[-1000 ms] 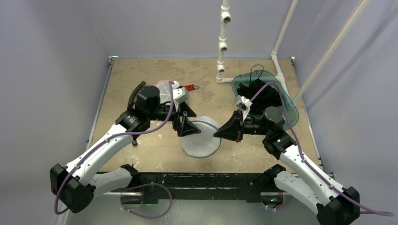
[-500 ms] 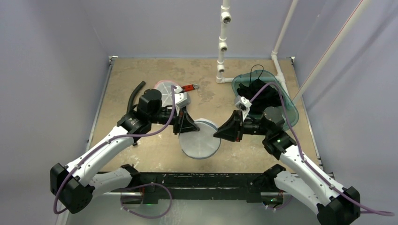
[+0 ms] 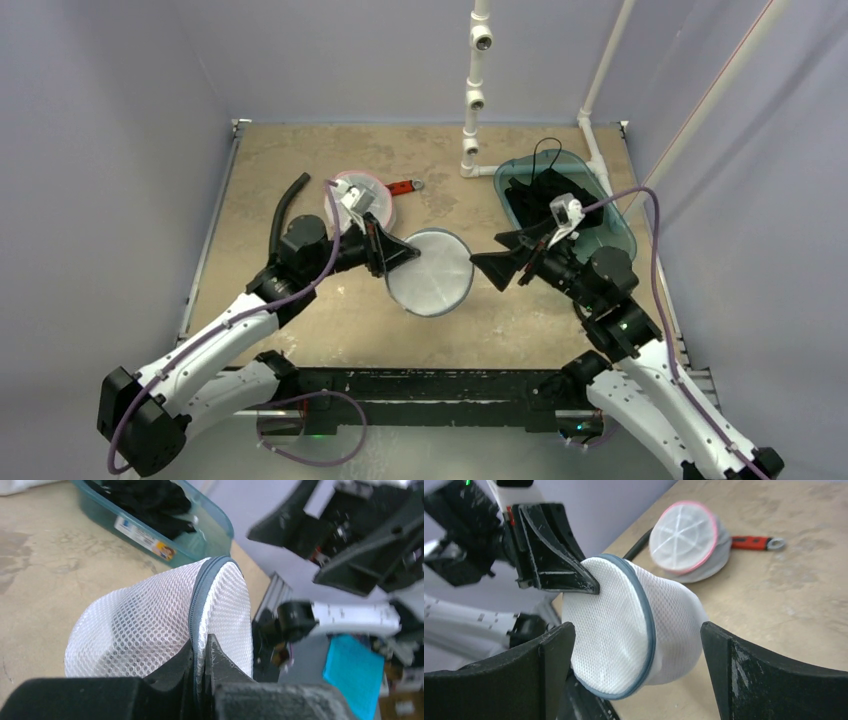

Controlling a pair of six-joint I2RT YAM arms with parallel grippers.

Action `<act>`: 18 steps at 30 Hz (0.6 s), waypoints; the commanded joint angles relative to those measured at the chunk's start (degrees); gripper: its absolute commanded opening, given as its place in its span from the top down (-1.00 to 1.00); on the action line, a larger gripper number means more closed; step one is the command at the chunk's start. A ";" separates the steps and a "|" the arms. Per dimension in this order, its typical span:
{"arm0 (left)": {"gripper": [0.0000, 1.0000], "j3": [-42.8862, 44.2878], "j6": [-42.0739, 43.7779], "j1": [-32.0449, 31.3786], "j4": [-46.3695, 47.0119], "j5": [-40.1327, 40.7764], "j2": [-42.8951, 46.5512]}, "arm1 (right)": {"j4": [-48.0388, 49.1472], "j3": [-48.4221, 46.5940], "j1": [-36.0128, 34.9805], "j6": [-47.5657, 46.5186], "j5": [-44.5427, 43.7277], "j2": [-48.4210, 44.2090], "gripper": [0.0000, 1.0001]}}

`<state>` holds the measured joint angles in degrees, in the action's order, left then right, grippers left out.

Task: Unzip the laundry bag and remove the bra
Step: Place the laundry bag at the center of the board.

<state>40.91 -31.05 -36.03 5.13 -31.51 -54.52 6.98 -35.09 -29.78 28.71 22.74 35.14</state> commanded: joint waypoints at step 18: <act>1.00 -18.69 -51.03 -2.15 23.18 47.04 -1.12 | 11.40 11.84 -7.60 1.68 -15.29 4.30 -0.42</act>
<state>20.75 -71.99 -36.88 24.43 11.40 -54.39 8.97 -23.81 -34.35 30.02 9.91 37.10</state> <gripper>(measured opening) 0.032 0.712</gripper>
